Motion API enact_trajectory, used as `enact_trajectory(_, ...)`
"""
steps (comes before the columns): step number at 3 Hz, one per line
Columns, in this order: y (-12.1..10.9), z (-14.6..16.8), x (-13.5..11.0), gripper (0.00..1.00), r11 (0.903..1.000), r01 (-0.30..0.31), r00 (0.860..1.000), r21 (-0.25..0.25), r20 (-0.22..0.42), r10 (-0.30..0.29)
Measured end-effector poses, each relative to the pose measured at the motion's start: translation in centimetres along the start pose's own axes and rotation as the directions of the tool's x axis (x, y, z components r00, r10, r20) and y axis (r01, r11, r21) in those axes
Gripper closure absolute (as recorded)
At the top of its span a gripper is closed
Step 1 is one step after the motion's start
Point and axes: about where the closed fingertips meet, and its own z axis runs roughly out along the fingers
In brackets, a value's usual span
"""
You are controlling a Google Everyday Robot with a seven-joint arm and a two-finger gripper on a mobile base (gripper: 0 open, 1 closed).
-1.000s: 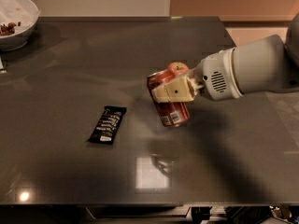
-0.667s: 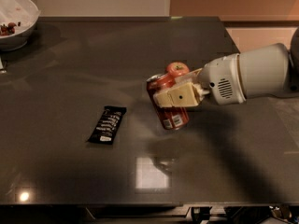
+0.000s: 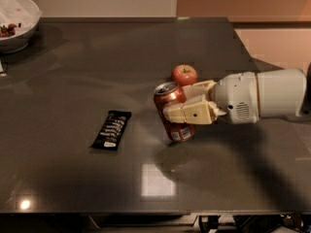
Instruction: Place coke can upright
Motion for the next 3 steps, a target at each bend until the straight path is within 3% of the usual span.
enact_trajectory(2, -0.10, -0.37, -0.46, 1.00, 0.9964, 0.078, 0.987, 0.032, -0.142, -0.073)
enact_trajectory(3, 0.10, -0.94, -0.76, 1.00, 0.9965, 0.066, 0.977, 0.052, -0.204, -0.054)
